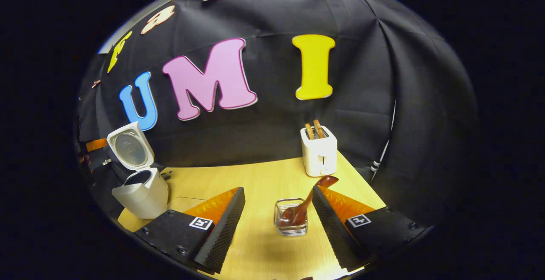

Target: Close the left gripper, press the button to open the rice cooker; take a wooden spoon from the chopstick holder with the right hand, scoop a spoonful of rice and pour it into the rice cooker, then put the wooden spoon back into the chopstick holder.

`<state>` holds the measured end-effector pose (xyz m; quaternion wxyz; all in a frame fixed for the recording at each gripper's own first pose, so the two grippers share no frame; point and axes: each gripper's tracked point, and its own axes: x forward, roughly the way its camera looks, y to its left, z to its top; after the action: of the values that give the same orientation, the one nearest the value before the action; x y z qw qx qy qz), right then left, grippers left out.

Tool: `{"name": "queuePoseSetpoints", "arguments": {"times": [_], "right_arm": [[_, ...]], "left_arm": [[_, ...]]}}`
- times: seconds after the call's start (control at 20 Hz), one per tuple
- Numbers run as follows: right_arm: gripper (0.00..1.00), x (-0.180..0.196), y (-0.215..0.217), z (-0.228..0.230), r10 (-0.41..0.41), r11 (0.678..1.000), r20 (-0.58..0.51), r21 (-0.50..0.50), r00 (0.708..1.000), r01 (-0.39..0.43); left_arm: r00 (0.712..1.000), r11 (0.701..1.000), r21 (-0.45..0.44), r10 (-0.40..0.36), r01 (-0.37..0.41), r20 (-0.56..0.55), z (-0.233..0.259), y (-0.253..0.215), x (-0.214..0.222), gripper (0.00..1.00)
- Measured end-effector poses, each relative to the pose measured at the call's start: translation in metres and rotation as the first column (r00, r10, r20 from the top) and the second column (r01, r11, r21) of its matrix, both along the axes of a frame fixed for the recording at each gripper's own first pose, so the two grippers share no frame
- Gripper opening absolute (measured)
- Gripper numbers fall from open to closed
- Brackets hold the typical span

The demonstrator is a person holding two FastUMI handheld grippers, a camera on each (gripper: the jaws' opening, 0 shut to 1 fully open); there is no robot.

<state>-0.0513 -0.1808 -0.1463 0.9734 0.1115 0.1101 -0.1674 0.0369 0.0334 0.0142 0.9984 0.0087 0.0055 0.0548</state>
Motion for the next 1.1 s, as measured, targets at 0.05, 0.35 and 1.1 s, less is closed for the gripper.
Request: {"name": "queuePoseSetpoints", "arguments": {"times": [0.05, 0.35, 1.1], "right_arm": [[0.98, 0.003, -0.009, -0.014, -0.008, 1.0, -0.019, 0.015, 1.0, 0.008], [0.98, 0.027, -0.04, -0.073, 0.004, 0.995, -0.069, 0.095, 0.998, 0.003], [0.83, 0.1, -0.046, -0.107, 0.059, 0.979, -0.006, 0.198, 0.998, -0.056]], "left_arm": [[1.0, 1.0, -0.001, -0.009, 0.009, -0.008, -0.004, -0.005, -0.003, 0.83], [0.998, 1.0, -0.001, 0.002, -0.002, -0.06, -0.028, -0.017, -0.014, 0.83], [0.984, 0.995, -0.022, 0.089, -0.093, -0.157, -0.075, -0.019, -0.025, 0.83]]}}
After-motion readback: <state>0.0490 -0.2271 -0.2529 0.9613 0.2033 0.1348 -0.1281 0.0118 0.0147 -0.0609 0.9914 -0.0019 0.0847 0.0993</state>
